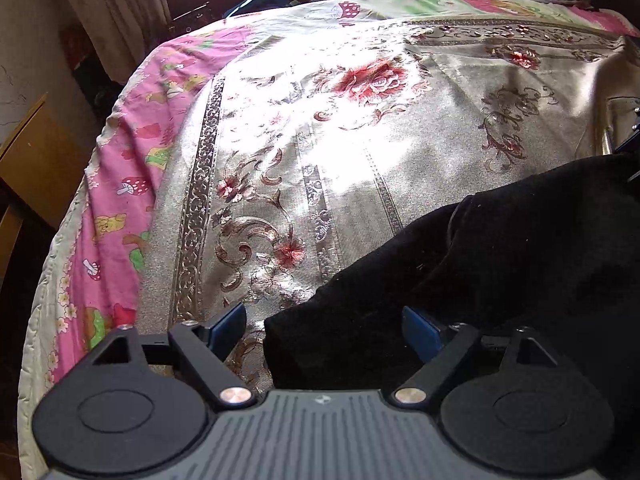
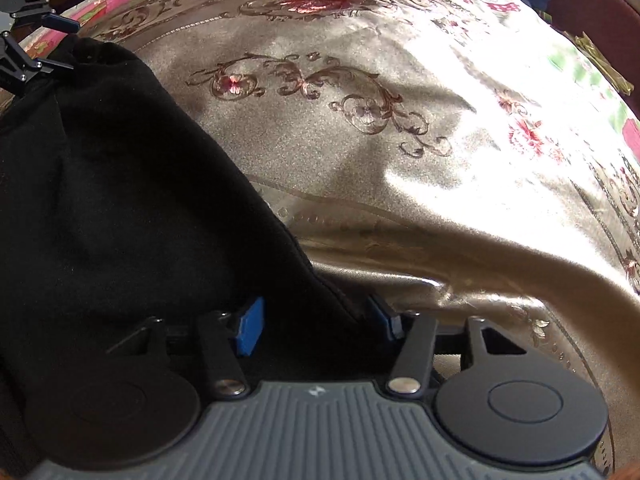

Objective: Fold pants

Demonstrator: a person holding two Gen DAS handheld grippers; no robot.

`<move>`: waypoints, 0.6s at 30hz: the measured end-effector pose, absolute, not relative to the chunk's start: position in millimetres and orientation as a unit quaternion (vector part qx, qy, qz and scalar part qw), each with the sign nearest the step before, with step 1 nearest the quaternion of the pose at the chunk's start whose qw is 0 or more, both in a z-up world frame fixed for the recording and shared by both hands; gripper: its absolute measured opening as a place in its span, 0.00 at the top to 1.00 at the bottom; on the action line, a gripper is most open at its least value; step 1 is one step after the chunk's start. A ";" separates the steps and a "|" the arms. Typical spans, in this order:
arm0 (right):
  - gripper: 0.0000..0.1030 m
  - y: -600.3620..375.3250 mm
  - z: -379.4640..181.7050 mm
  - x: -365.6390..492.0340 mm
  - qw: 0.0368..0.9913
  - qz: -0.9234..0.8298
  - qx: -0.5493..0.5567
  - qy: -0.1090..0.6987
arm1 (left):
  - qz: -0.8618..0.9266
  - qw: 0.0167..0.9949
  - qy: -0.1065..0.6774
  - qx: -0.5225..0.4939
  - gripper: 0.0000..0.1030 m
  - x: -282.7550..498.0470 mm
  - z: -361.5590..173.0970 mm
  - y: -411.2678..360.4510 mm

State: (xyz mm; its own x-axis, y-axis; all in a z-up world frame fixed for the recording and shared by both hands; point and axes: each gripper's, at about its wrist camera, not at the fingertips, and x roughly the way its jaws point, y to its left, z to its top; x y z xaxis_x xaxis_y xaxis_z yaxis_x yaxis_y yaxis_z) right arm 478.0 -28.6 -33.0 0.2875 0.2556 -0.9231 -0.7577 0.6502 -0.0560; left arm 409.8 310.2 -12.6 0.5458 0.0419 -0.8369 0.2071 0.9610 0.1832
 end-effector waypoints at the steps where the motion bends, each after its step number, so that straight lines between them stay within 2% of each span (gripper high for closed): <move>1: 0.57 -27.9 -33.5 477.4 0.760 0.333 -0.252 0.497 | -0.048 0.869 0.477 0.125 0.07 412.2 -13.2 313.8; 3: 0.67 -25.5 -32.9 477.3 0.758 0.338 -0.247 0.501 | -0.054 0.865 0.484 0.117 0.09 417.5 -17.5 316.5; 5: 0.79 -23.8 -32.7 477.1 0.759 0.338 -0.243 0.500 | -0.069 0.854 0.503 0.112 0.20 422.8 -26.4 314.9; 6: 0.81 -23.2 -32.6 477.0 0.761 0.336 -0.242 0.499 | -0.075 0.851 0.509 0.107 0.23 424.8 -30.5 313.6; 8: 0.89 -25.0 -31.7 474.5 0.768 0.331 -0.235 0.496 | -0.072 0.853 0.509 0.086 0.33 426.1 -30.7 316.3; 9: 0.91 -25.5 -31.2 472.8 0.771 0.328 -0.235 0.493 | -0.061 0.856 0.506 0.084 0.49 425.6 -29.2 317.7; 10: 0.94 -25.3 -30.1 470.7 0.775 0.324 -0.232 0.490 | -0.055 0.857 0.506 0.079 0.52 424.9 -27.7 319.8; 12: 0.96 -25.3 -26.0 466.6 0.782 0.319 -0.227 0.486 | -0.058 0.863 0.497 0.065 0.60 419.6 -22.6 322.0; 14: 0.96 -25.5 -16.2 458.0 0.790 0.316 -0.230 0.472 | -0.063 0.870 0.485 0.065 0.74 412.4 -14.1 319.7; 18: 0.96 -35.9 12.3 439.5 0.813 0.316 -0.211 0.441 | -0.056 0.891 0.445 0.064 0.74 394.2 11.4 317.5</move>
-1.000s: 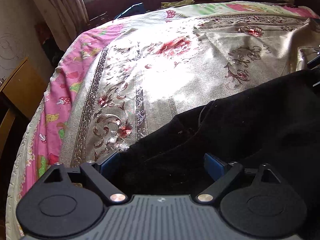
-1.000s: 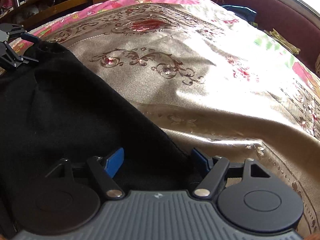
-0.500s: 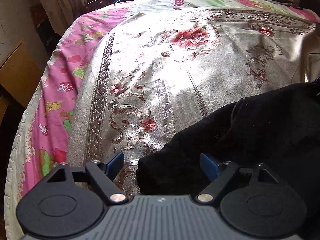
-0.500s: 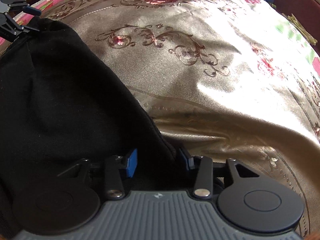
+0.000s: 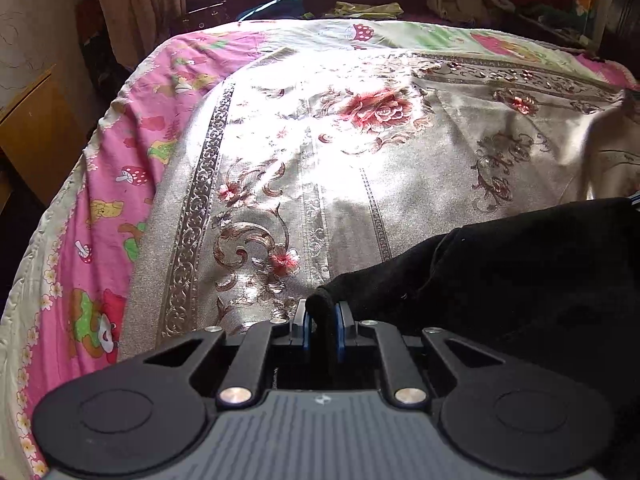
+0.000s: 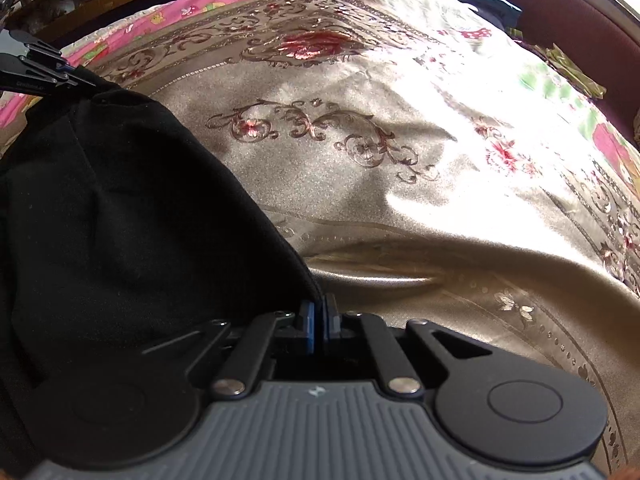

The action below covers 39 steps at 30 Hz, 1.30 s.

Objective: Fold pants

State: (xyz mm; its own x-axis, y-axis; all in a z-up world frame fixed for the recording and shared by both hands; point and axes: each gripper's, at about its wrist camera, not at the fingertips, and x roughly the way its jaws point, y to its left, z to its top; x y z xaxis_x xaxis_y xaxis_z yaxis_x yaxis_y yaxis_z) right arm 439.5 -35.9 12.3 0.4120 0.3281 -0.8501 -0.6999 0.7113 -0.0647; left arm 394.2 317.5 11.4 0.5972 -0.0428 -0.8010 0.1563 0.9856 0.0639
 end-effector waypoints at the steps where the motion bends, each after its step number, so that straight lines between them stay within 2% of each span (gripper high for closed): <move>1: 0.96 -39.2 20.0 433.4 0.820 0.315 -0.205 0.431 | -0.054 0.897 0.433 0.063 0.74 388.2 17.7 316.1; 8: 0.97 -63.5 80.2 338.6 0.862 0.329 -0.187 0.337 | -0.062 0.935 0.341 0.072 0.74 309.5 74.3 305.0; 13: 0.96 -82.3 105.0 219.6 0.878 0.326 -0.174 0.305 | -0.074 0.955 0.281 0.055 0.76 198.2 93.9 300.4; 17: 0.96 -83.4 84.6 119.2 0.864 0.329 -0.161 0.347 | -0.070 0.954 0.293 0.018 0.76 110.2 69.4 301.8; 20: 0.95 -66.4 41.1 72.7 0.845 0.308 -0.234 0.369 | -0.043 0.945 0.322 0.032 0.76 71.6 39.5 306.6; 25: 0.90 -40.6 12.2 46.3 0.844 0.272 -0.292 0.358 | -0.018 0.940 0.340 0.024 0.72 32.0 1.1 315.1; 33: 0.85 10.0 13.1 24.0 0.838 0.300 -0.344 0.300 | 0.009 0.952 0.305 0.026 0.72 19.8 -9.7 331.3; 35: 0.76 28.3 11.5 25.7 0.838 0.323 -0.329 0.293 | -0.001 0.951 0.308 0.026 0.72 18.7 -13.0 333.6; 39: 0.71 76.9 6.2 27.7 0.832 0.369 -0.322 0.260 | -0.022 0.950 0.312 0.021 0.70 7.5 -10.3 335.8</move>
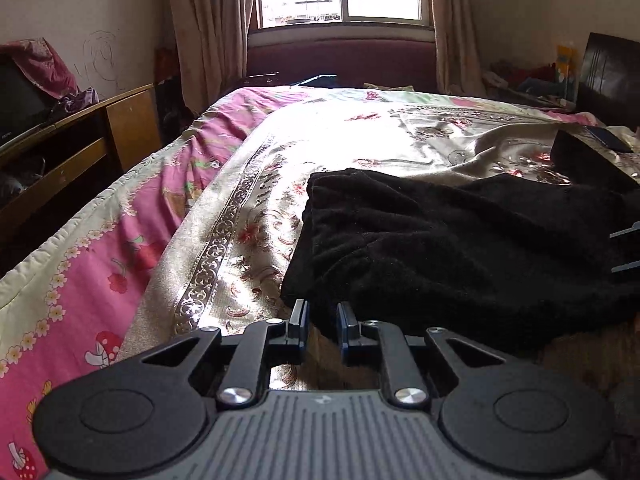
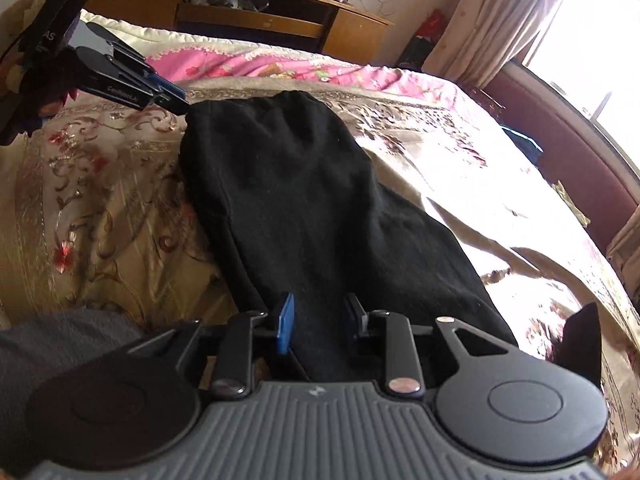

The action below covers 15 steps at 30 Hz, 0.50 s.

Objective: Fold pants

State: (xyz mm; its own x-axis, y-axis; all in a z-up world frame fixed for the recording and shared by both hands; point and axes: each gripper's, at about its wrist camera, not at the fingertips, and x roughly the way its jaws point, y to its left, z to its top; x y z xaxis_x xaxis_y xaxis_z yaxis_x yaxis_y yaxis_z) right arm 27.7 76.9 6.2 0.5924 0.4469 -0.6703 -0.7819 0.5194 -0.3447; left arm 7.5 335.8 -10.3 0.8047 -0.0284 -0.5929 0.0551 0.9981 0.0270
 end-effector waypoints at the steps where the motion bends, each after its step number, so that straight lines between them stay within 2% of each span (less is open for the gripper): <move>1: 0.67 92.3 3.2 27.8 0.827 0.385 -0.325 0.248 | -0.029 0.950 0.309 0.027 0.67 3.5 -7.6 334.6; 4: 0.55 132.9 -6.0 28.3 0.819 0.417 -0.327 0.219 | -0.045 0.948 0.305 0.085 0.56 -4.5 -2.4 321.1; 7: 0.54 163.3 -12.8 37.8 0.822 0.415 -0.332 0.205 | -0.069 0.940 0.304 0.139 0.44 -6.6 -5.4 304.9; 9: 0.65 177.7 -15.1 51.3 0.826 0.407 -0.323 0.219 | -0.077 0.935 0.297 0.179 0.41 -2.6 -10.5 293.4; 10: 0.94 180.4 -11.8 63.0 0.827 0.407 -0.299 0.247 | -0.077 0.933 0.294 0.195 0.41 1.0 -13.2 289.0; 11: 1.00 177.8 -5.6 74.0 0.829 0.409 -0.262 0.276 | -0.075 0.930 0.291 0.212 0.41 5.6 -16.0 285.1; 13: 1.00 164.2 11.2 92.1 0.836 0.412 -0.189 0.309 | -0.066 0.925 0.279 0.247 0.41 13.0 -20.8 277.9; 15: 1.00 152.2 24.8 99.6 0.841 0.411 -0.169 0.309 | -0.075 0.918 0.269 0.282 0.41 16.2 -25.5 272.2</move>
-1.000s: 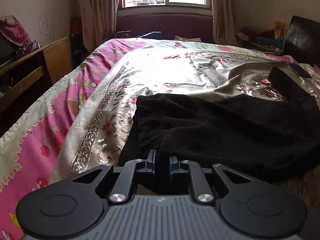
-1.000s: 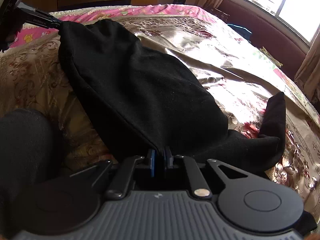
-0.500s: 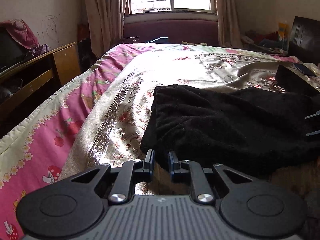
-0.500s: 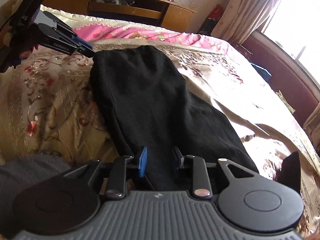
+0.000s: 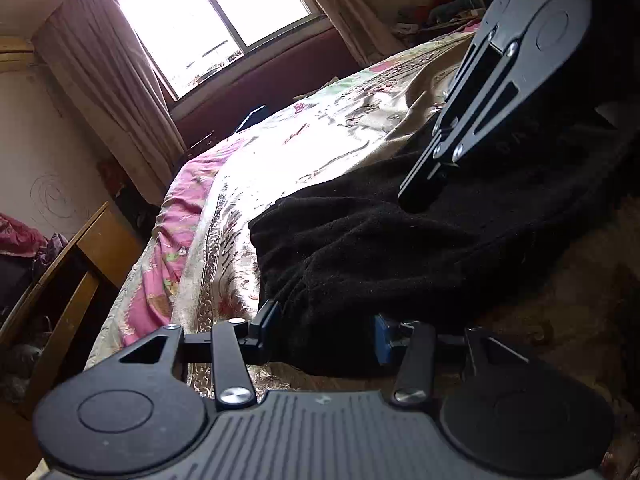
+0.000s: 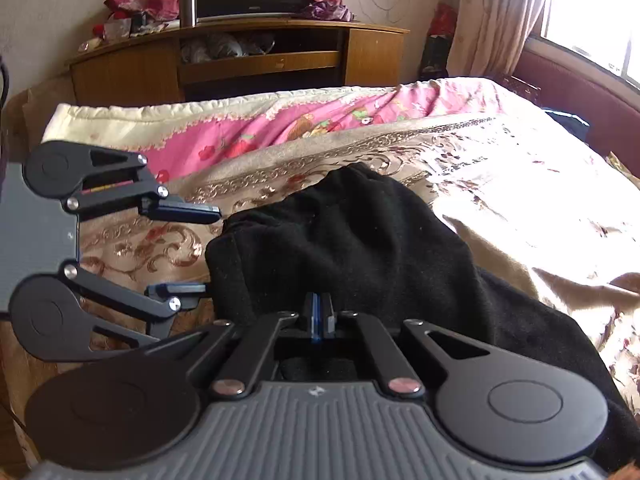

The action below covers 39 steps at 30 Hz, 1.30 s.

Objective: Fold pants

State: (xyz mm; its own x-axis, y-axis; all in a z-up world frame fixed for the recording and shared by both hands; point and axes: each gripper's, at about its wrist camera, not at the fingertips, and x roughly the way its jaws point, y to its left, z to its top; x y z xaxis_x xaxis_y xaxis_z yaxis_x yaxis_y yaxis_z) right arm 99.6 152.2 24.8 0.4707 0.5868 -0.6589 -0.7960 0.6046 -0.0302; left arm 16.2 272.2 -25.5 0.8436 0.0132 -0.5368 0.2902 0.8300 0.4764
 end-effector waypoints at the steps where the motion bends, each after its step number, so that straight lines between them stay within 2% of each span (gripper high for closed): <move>1: 0.97 145.5 32.4 100.0 0.835 0.422 -0.172 0.308 | -0.084 0.914 0.268 0.293 0.41 16.3 -27.4 270.3; 2: 0.92 140.7 37.0 97.8 0.830 0.430 -0.180 0.307 | -0.090 0.910 0.264 0.308 0.41 15.6 -30.2 269.0; 3: 0.91 137.4 39.0 92.7 0.825 0.434 -0.198 0.303 | -0.090 0.906 0.260 0.321 0.41 15.2 -32.6 268.2; 4: 0.84 137.1 37.8 86.2 0.819 0.439 -0.218 0.299 | -0.084 0.904 0.260 0.330 0.43 17.0 -34.2 268.8; 5: 0.67 136.5 35.1 80.8 0.815 0.441 -0.233 0.294 | -0.078 0.905 0.264 0.325 0.50 21.5 -33.5 271.1; 7: 0.45 142.0 21.9 64.1 0.807 0.447 -0.270 0.277 | -0.075 0.916 0.278 0.281 0.60 31.7 -26.0 282.5; 8: 0.43 145.0 16.1 59.7 0.802 0.451 -0.281 0.274 | -0.076 0.924 0.281 0.248 0.61 36.6 -20.5 290.1; 10: 0.43 157.4 2.3 52.1 0.799 0.448 -0.300 0.267 | -0.078 0.935 0.281 0.201 0.63 41.2 -13.4 299.9; 12: 0.48 172.1 -10.6 50.0 0.812 0.422 -0.321 0.245 | -0.082 0.936 0.279 0.200 0.64 41.4 -12.5 299.7; 13: 0.62 176.1 -12.5 53.4 0.821 0.407 -0.319 0.244 | -0.081 0.933 0.277 0.215 0.64 41.2 -13.4 296.4; 14: 0.85 177.3 -9.6 62.8 0.825 0.404 -0.294 0.263 | -0.082 0.930 0.273 0.232 0.64 42.3 -13.9 294.0; 15: 0.94 176.3 -4.9 71.2 0.829 0.405 -0.263 0.283 | -0.082 0.928 0.270 0.241 0.64 44.7 -12.8 293.6; 16: 0.96 172.3 3.4 82.0 0.836 0.402 -0.224 0.300 | -0.080 0.929 0.266 0.246 0.64 47.7 -10.5 294.8; 20: 0.96 153.6 41.3 99.5 0.861 0.389 -0.155 0.288 | -0.069 0.941 0.228 0.239 0.65 60.1 16.9 304.2; 23: 0.96 148.2 59.9 94.8 0.871 0.390 -0.144 0.262 | -0.062 0.946 0.195 0.250 0.65 54.9 27.0 306.2; 26: 0.96 161.9 32.6 87.9 0.853 0.403 -0.153 0.295 | -0.046 0.937 0.211 0.275 0.63 49.1 0.7 306.7; 29: 0.93 184.7 -15.8 76.4 0.828 0.403 -0.192 0.338 | -0.025 0.905 0.267 0.329 0.64 47.4 -47.8 304.0; 31: 0.92 192.1 -27.8 67.3 0.827 0.400 -0.213 0.333 | -0.013 0.899 0.285 0.332 0.67 40.5 -62.1 305.9; 34: 0.91 189.8 -15.9 64.4 0.833 0.405 -0.208 0.315 | 0.019 0.904 0.298 0.305 0.67 32.3 -60.9 319.0; 37: 0.88 186.5 -11.8 70.6 0.833 0.405 -0.182 0.330 | 0.047 0.915 0.286 0.280 0.67 26.9 -46.2 328.6; 39: 0.79 187.5 -12.5 75.5 0.825 0.403 -0.172 0.356 | 0.056 0.931 0.267 0.243 0.67 21.1 -31.6 329.4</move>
